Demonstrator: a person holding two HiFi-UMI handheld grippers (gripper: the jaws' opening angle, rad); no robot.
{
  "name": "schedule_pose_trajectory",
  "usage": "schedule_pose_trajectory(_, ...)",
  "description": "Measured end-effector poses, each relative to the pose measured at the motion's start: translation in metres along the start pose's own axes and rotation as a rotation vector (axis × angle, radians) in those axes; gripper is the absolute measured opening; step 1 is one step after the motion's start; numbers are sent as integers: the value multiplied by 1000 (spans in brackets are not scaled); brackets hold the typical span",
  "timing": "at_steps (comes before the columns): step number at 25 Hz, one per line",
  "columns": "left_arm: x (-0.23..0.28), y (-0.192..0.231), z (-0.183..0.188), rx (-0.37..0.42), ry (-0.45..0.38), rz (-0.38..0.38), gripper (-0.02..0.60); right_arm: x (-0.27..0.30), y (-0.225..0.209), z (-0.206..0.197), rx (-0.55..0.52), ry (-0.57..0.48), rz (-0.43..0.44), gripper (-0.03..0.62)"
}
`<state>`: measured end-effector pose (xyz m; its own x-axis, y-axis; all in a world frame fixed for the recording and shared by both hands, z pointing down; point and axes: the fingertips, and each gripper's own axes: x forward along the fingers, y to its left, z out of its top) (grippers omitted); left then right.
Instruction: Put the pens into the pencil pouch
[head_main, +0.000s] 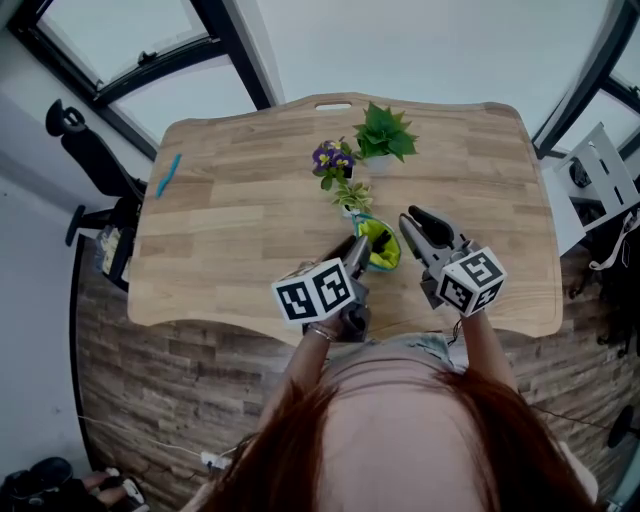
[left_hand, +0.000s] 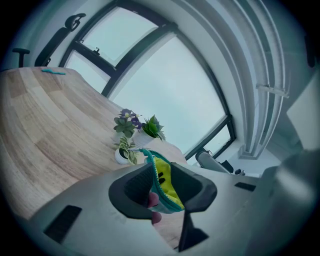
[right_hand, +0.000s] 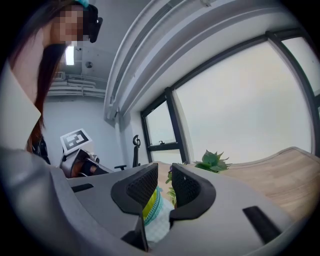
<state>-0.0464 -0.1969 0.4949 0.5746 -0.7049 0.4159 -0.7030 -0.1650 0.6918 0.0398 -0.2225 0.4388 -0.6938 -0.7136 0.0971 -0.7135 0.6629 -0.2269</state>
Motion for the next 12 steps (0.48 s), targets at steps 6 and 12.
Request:
schedule_pose_trajectory(6,-12,-8,9,79,-89,9,91,-13,-1,4,-7,0,-36,64)
schedule_pose_trajectory(12,-27,-20,13,186,-178,52,68,-24,2,5,-4,5,-49,40)
